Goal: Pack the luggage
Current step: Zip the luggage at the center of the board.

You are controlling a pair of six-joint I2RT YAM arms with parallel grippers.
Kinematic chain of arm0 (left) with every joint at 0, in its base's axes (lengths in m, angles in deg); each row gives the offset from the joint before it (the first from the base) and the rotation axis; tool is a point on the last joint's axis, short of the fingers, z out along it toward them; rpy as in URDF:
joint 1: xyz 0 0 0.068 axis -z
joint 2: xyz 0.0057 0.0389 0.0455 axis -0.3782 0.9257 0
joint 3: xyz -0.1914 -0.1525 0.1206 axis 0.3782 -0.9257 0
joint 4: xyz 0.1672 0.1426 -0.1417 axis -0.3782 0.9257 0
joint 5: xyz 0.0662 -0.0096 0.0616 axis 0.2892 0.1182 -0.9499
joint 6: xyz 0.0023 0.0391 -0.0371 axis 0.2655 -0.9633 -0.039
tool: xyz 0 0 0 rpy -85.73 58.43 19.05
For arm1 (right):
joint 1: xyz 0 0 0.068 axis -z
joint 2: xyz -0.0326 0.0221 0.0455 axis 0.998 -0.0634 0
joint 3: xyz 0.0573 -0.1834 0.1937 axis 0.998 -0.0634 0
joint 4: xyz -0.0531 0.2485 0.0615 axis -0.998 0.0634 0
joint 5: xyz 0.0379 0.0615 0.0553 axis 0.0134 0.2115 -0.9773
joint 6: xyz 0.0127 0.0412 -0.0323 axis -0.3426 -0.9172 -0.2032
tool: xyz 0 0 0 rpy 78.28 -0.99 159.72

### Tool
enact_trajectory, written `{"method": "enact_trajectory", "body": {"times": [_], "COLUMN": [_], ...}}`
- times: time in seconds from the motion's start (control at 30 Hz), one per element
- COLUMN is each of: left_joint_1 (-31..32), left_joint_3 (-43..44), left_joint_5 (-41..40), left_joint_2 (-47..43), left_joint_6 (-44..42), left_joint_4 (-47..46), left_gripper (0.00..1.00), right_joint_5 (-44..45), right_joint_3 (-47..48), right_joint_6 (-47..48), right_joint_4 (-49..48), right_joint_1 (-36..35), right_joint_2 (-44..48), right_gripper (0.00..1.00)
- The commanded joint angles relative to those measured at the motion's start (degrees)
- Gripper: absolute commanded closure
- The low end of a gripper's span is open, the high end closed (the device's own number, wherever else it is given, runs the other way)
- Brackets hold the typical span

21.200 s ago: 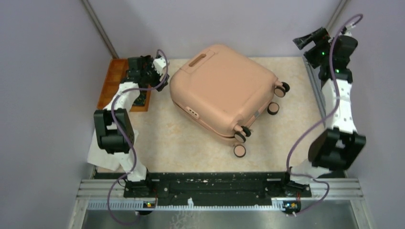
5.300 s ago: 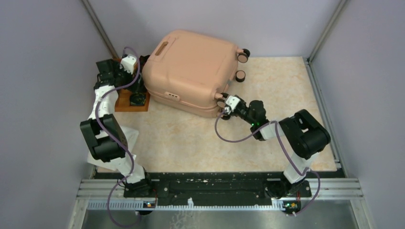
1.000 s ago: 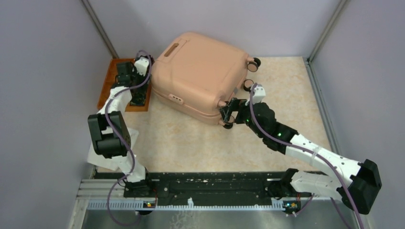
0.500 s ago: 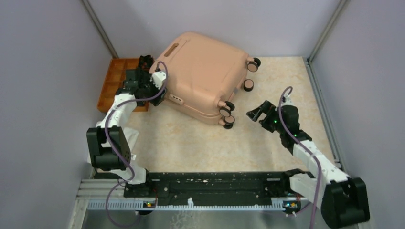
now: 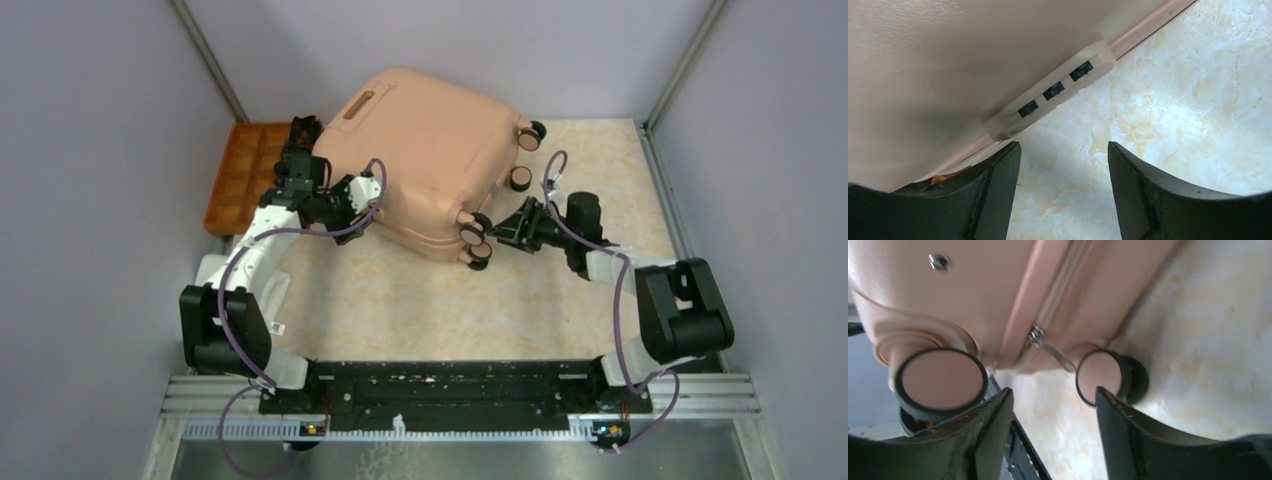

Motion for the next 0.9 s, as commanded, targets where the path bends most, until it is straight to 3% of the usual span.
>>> {"method": "enact_trajectory", "body": {"times": [0.0, 0.03, 0.1, 0.17, 0.23, 0.37, 0.63, 0.87], "left_joint_1": [0.3, 0.3, 0.3, 0.3, 0.3, 0.3, 0.3, 3.6], "left_joint_3": [1.5, 1.8, 2.3, 2.8, 3.1, 2.7, 0.2, -1.0], "left_joint_5": [-0.2, -0.6, -1.5, -2.5, -3.1, -3.6, -3.1, 1.4], "left_joint_2": [-0.5, -0.7, -1.2, -1.5, -1.9, -2.5, -3.3, -5.3], "left_joint_6": [-2.1, -2.3, -2.5, -2.9, -3.2, -3.5, -4.7, -7.6], "left_joint_4": [2.1, 2.4, 2.8, 2.8, 2.8, 3.1, 3.2, 7.5], "left_gripper": [0.29, 0.29, 0.29, 0.29, 0.29, 0.29, 0.29, 0.32], "right_joint_5": [-13.2, -16.7, -20.7, -22.4, -22.5, -22.2, -23.2, -23.5], "right_joint_3": [5.7, 5.9, 5.2, 3.7, 3.3, 3.6, 5.3, 8.7], "right_joint_6": [2.2, 0.2, -6.8, -16.4, -24.8, -32.3, -31.0, -31.1], "right_joint_4": [-13.6, -17.5, -29.0, -44.7, -57.8, -70.0, -67.0, -65.1], "right_joint_1": [1.8, 2.6, 3.5, 3.8, 3.8, 3.8, 3.3, 2.0], "right_joint_2": [-8.8, -11.3, -16.3, -21.6, -25.9, -31.8, -33.6, -36.9], "right_gripper": [0.49, 0.52, 0.4, 0.35, 0.35, 0.44, 0.48, 0.45]}}
